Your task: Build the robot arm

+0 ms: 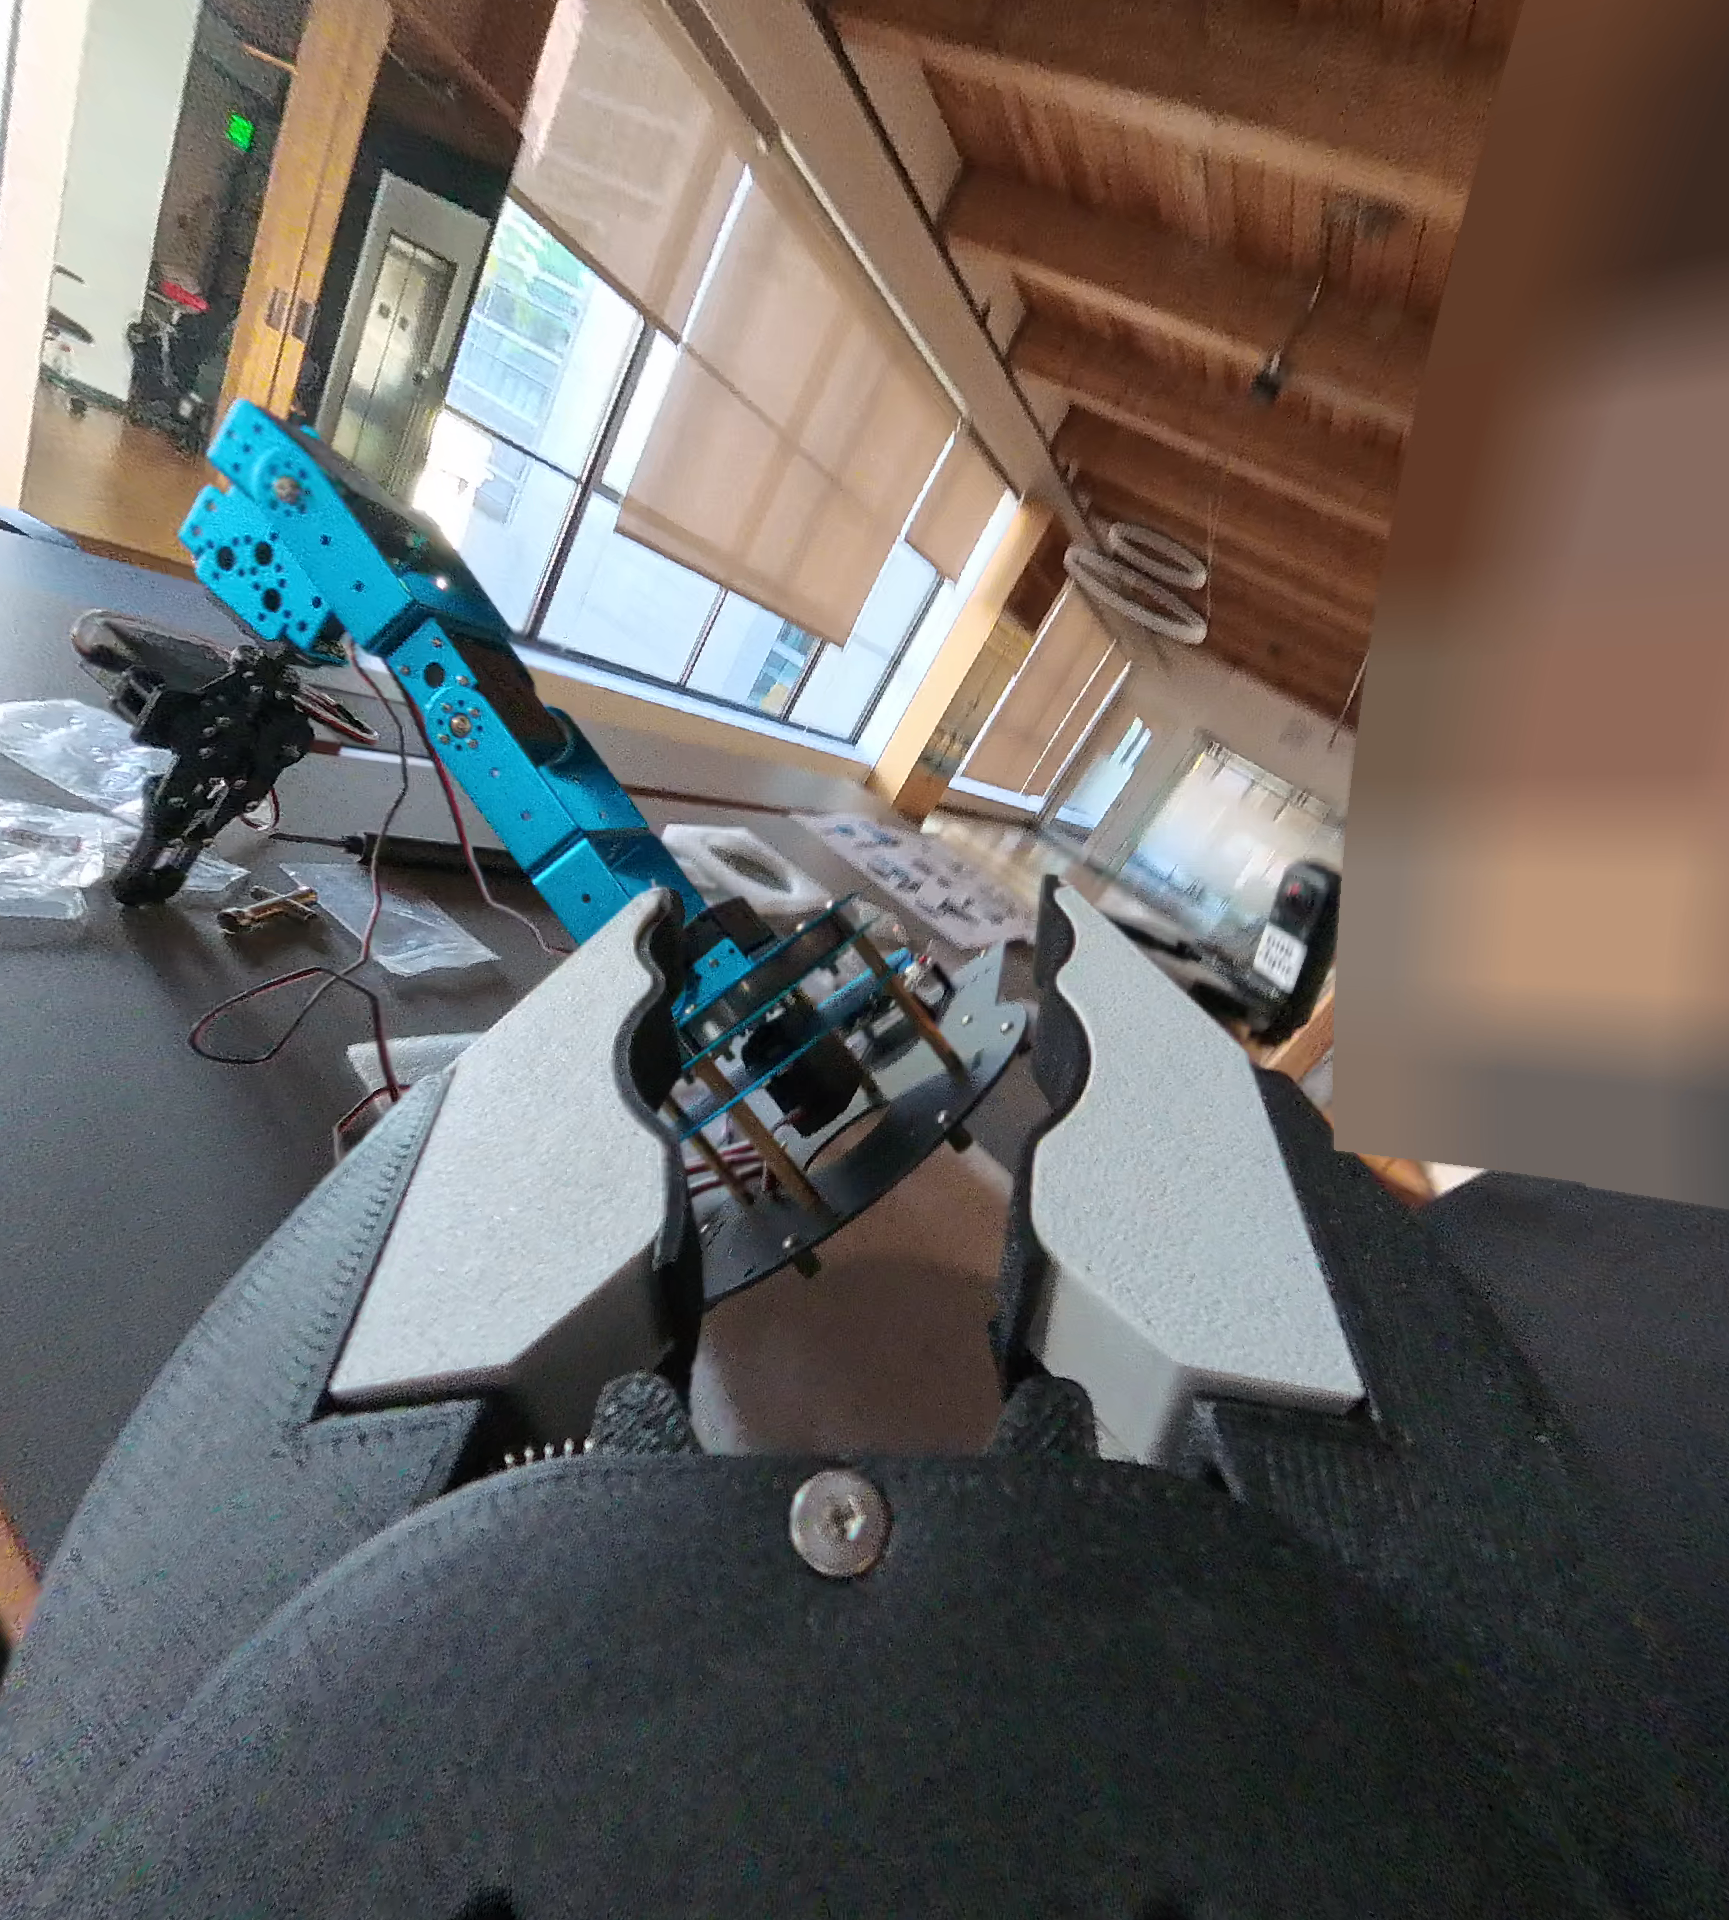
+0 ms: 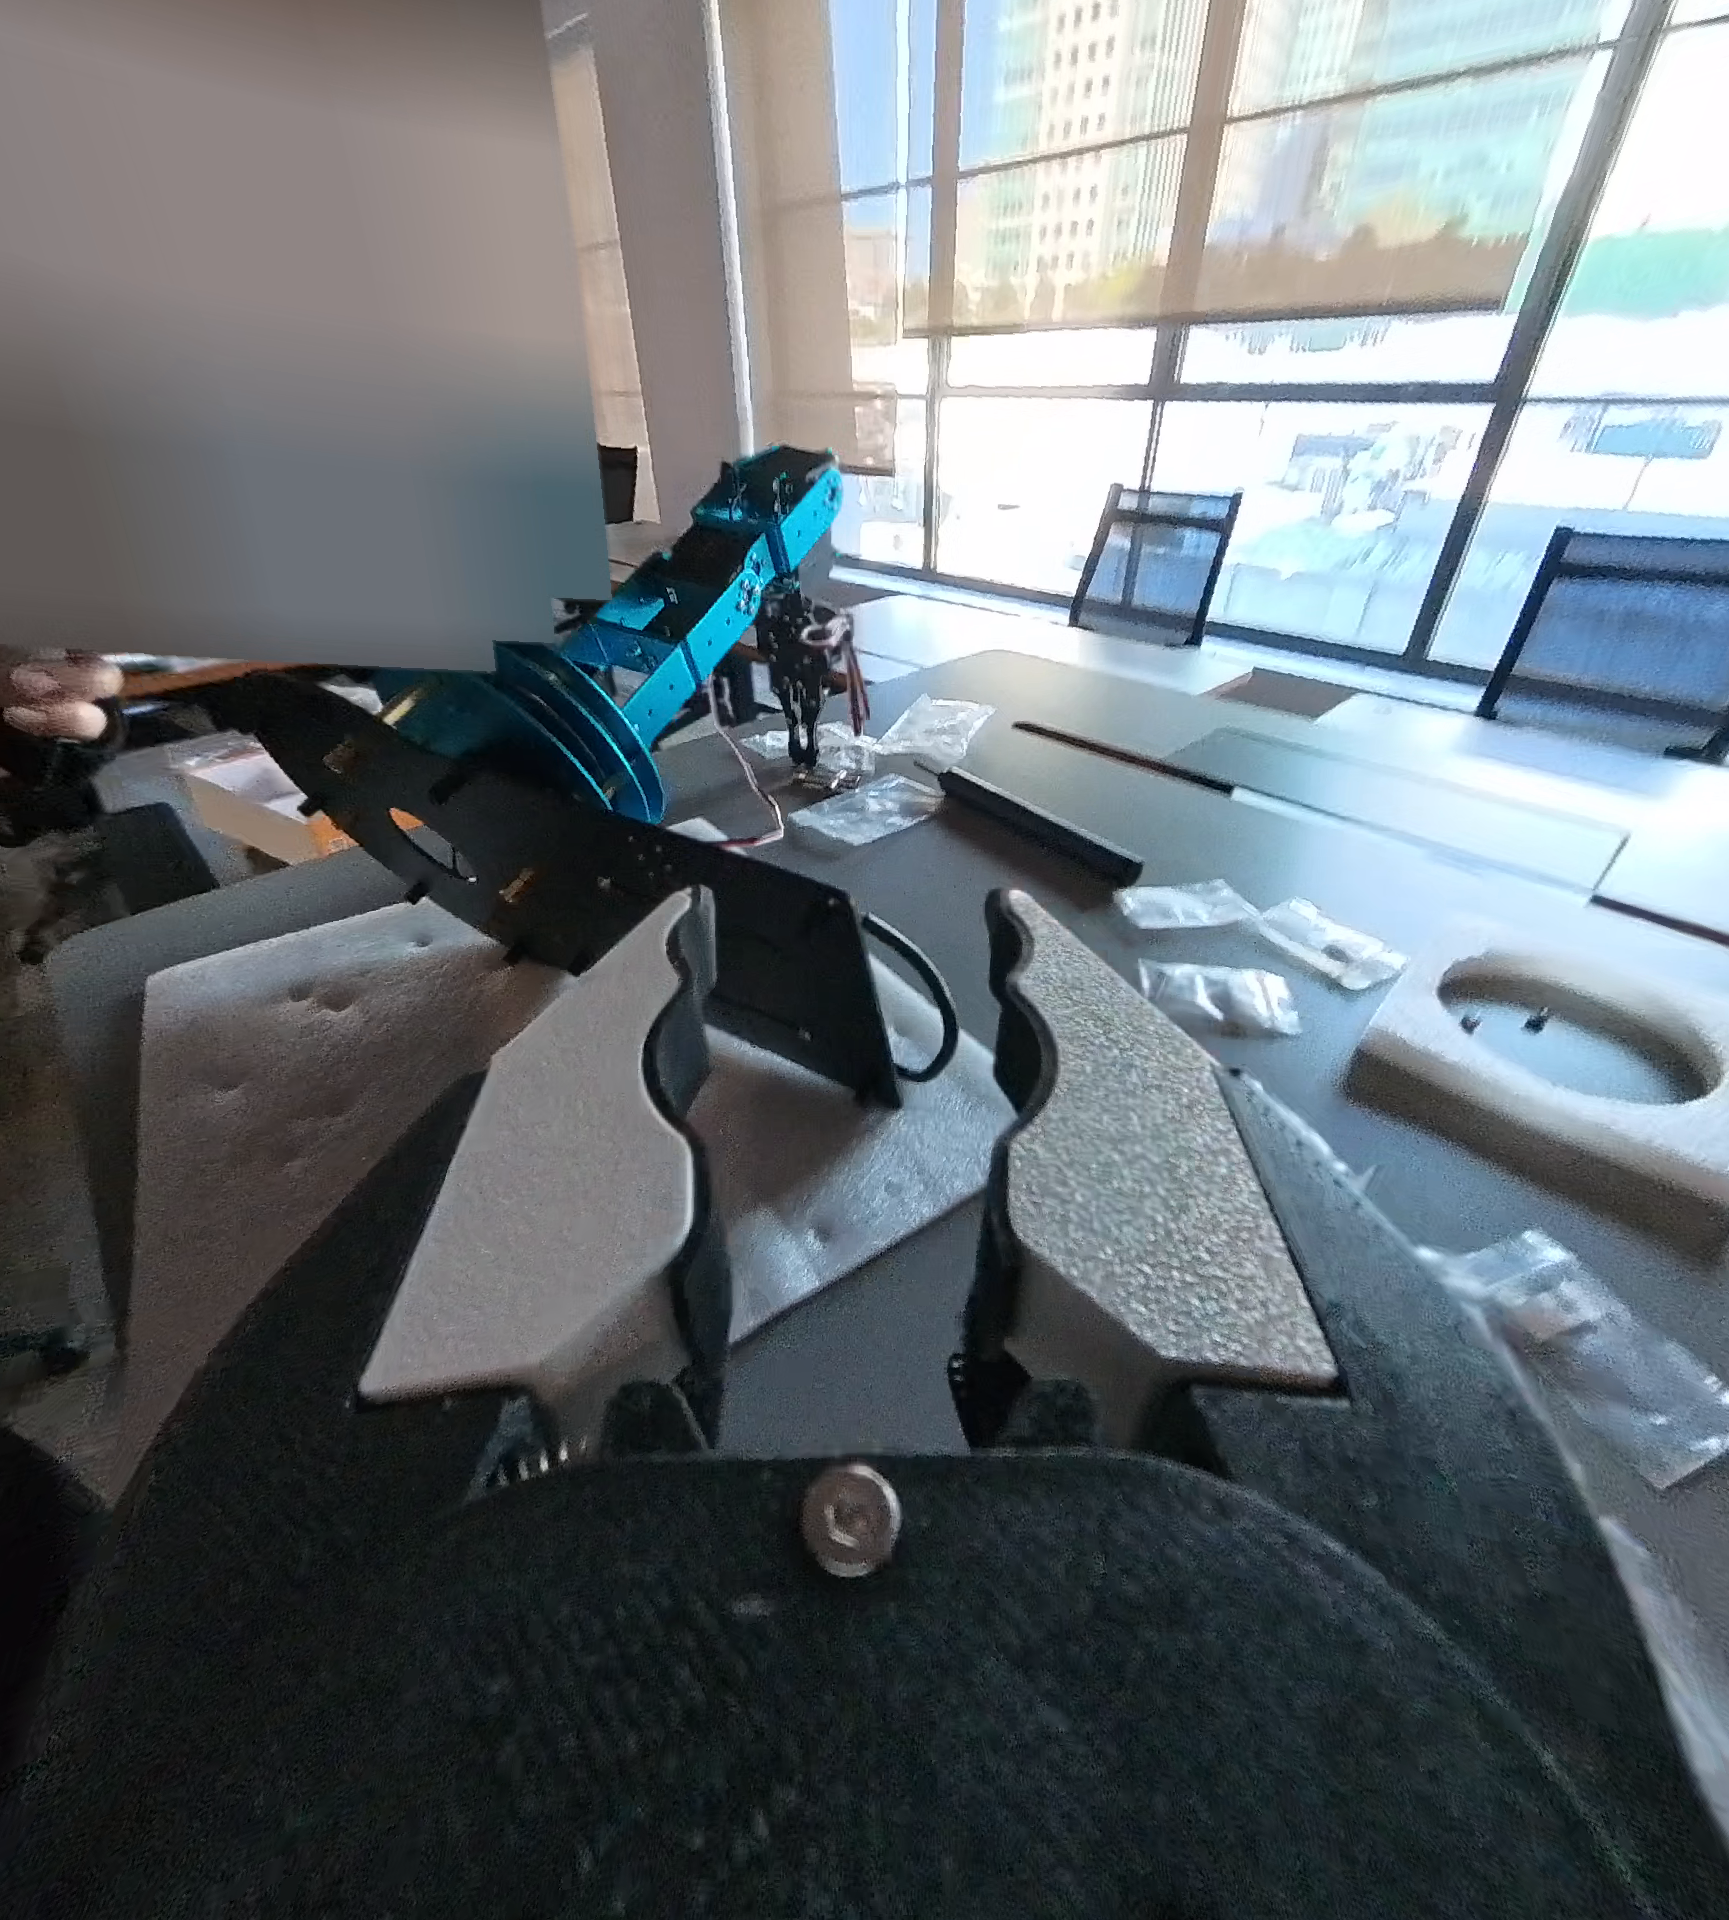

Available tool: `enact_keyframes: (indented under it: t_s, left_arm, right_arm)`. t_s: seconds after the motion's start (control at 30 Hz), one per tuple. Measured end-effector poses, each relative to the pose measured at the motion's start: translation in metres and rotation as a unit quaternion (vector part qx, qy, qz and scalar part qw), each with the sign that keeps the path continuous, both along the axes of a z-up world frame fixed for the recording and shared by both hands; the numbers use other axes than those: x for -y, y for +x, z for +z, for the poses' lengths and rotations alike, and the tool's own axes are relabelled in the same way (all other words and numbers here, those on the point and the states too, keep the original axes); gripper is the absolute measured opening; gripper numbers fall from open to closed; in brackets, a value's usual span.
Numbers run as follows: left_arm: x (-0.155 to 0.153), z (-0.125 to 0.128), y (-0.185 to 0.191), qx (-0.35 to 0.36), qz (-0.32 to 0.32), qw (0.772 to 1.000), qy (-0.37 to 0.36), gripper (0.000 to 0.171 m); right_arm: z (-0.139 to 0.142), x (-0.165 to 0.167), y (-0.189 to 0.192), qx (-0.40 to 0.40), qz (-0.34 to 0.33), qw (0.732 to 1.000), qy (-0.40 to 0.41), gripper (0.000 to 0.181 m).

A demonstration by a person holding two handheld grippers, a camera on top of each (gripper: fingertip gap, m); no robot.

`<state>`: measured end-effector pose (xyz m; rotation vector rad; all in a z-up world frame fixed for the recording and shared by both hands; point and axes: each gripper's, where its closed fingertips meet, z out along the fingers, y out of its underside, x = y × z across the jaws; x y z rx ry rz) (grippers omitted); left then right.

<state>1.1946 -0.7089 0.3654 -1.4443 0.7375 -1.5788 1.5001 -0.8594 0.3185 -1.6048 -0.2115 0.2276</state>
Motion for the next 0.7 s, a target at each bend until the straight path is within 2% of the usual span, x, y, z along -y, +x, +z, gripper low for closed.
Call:
enact_keyframes:
  t_s: [0.13, 0.23, 0.43, 0.53, 0.6, 0.7]
  left_arm:
    - [0.031, 0.002, 0.015, -0.045, -0.008, 0.998, 0.054, 0.065]
    - [0.064, 0.004, 0.029, -0.062, -0.007, 0.995, 0.075, 0.063]
    - [0.128, 0.007, 0.062, -0.112, 0.034, 0.986, 0.120, 0.055]
    - [0.158, 0.005, 0.086, -0.120, 0.062, 0.984, 0.118, 0.050]
    - [0.183, 0.006, 0.108, -0.112, 0.058, 0.985, 0.118, 0.044]
    - [0.208, -0.002, 0.141, -0.131, 0.069, 0.980, 0.134, 0.037]
  right_arm:
    - [-0.016, 0.000, 0.001, 0.001, 0.012, 0.998, -0.057, 0.060]
    - [-0.018, 0.009, 0.004, 0.034, 0.027, 0.997, -0.059, 0.064]
    - [-0.042, 0.050, 0.018, 0.067, 0.103, 0.987, -0.100, 0.077]
    - [-0.056, 0.089, 0.035, 0.086, 0.137, 0.979, -0.125, 0.074]
    - [-0.064, 0.119, 0.051, 0.102, 0.149, 0.976, -0.125, 0.066]
    - [-0.078, 0.152, 0.085, 0.104, 0.141, 0.976, -0.128, 0.044]
